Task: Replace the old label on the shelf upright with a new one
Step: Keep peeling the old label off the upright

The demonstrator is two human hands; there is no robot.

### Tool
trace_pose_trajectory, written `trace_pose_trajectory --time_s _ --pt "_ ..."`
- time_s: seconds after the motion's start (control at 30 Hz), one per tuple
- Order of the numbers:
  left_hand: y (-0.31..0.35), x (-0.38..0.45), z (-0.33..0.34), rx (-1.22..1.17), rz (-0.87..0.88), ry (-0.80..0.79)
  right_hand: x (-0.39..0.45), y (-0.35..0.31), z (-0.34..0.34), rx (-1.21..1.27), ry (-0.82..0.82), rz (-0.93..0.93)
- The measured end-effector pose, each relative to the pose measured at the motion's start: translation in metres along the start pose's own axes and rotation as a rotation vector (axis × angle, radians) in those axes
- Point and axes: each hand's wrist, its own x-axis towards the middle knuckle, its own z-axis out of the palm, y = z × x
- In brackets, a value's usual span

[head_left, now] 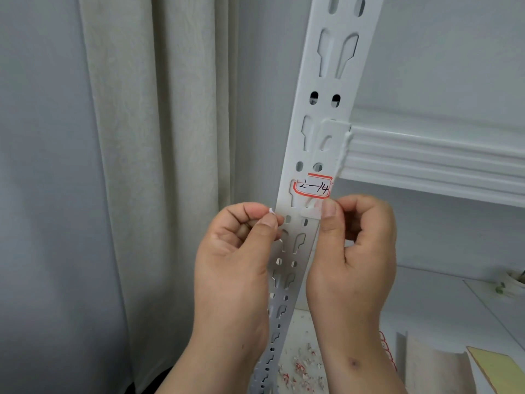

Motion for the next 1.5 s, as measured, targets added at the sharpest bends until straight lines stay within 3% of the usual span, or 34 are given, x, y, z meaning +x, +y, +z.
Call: trace_pose_trajectory --time_s 0.1,0.8,1.1,1.33,1.5 --pt "0.000 -0.002 -0.002 0.018 0.005 -0.004 -0.009 -0.003 -0.008 0.020 0.015 0.001" --pt "-0.005 -0.018 -0.007 0.274 0.057 -0.217 -0.013 -0.007 -0.033 0.573 -0.397 0.512" --pt "-0.007 -0.025 -0.002 0.077 -0.141 -0.192 -0.016 -0.007 -0.039 0.360 -0.357 0.421" --pt "-0.013 -0.028 -0.007 -0.104 -0.401 -0.213 -0.016 -0.011 -0.043 0.576 -0.368 0.604" --pt "-0.015 -0.032 -0.010 -0.065 -0.420 -0.220 -0.018 -0.014 -0.048 0.534 -0.354 0.637"
